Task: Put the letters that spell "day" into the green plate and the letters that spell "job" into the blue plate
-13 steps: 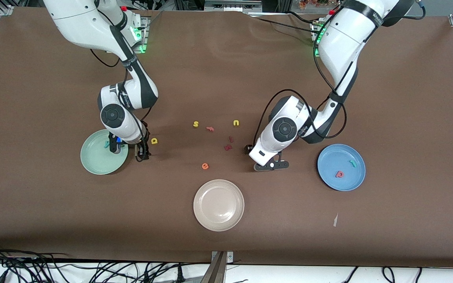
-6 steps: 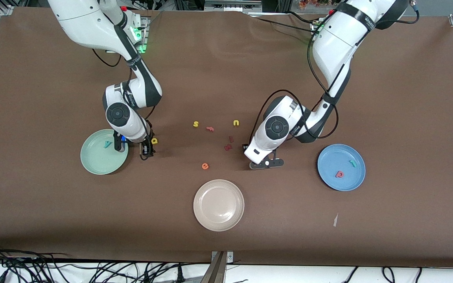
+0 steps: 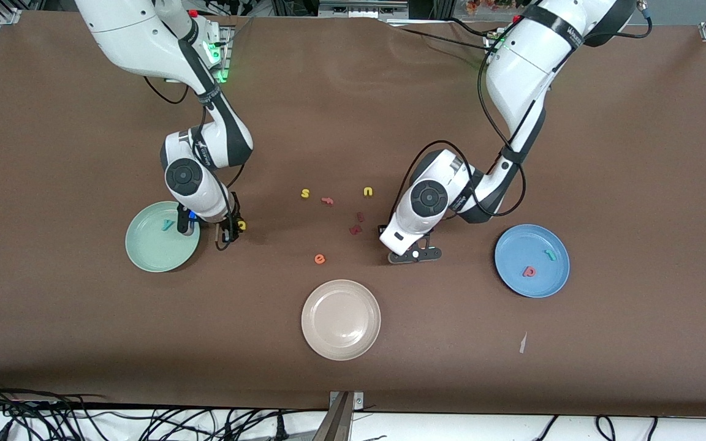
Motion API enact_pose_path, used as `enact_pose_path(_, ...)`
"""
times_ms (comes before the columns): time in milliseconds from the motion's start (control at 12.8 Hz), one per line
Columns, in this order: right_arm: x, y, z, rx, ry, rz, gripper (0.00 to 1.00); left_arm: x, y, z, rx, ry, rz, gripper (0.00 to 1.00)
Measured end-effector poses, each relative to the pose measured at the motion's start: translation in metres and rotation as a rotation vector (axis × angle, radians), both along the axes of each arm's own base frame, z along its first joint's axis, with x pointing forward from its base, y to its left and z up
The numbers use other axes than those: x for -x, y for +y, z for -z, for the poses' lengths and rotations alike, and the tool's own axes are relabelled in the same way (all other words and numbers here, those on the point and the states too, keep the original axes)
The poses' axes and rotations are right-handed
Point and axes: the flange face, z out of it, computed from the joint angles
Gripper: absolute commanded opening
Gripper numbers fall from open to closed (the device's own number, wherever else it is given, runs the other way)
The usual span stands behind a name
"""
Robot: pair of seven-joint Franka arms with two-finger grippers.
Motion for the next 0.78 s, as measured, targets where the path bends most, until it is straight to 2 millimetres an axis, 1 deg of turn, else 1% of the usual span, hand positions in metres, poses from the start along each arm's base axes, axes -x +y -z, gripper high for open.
enact_pose_path(78, 0.0, 0.0, 0.0, 0.0, 0.0, 0.004, 0.0, 0.0, 0.0, 0.0, 0.0, 0.0, 0.0, 0.27)
enact_pose_path(234, 0.0, 0.001, -0.001, -0.001, -0.002, 0.005, 0.0, -0.001, -0.001, -0.002, 0.002, -0.004, 0.0, 0.15)
enact_pose_path(312, -0.002, 0.002, -0.005, -0.003, -0.01, 0.005, 0.0, -0.002, -0.003, -0.006, 0.005, -0.01, 0.002, 0.12)
enact_pose_path(391, -0.007, 0.0, -0.014, -0.006, -0.029, 0.013, 0.0, -0.001, -0.004, -0.003, 0.004, -0.007, 0.003, 0.12)
enact_pose_path(469, -0.018, -0.01, -0.033, -0.005, -0.058, 0.032, 0.0, -0.001, -0.004, -0.003, 0.003, -0.007, 0.004, 0.12)
enact_pose_path(625, -0.039, -0.042, -0.079, 0.03, -0.069, 0.063, 0.0, -0.001, -0.003, -0.004, 0.002, -0.01, 0.011, 0.12)
enact_pose_path(703, -0.045, -0.06, -0.096, 0.048, -0.07, 0.068, 0.0, -0.004, 0.0, -0.004, -0.012, -0.02, 0.035, 0.12)
enact_pose_path(781, -0.047, -0.079, -0.105, 0.063, -0.064, 0.056, 0.0, -0.011, 0.012, -0.006, -0.043, -0.03, 0.075, 0.12)
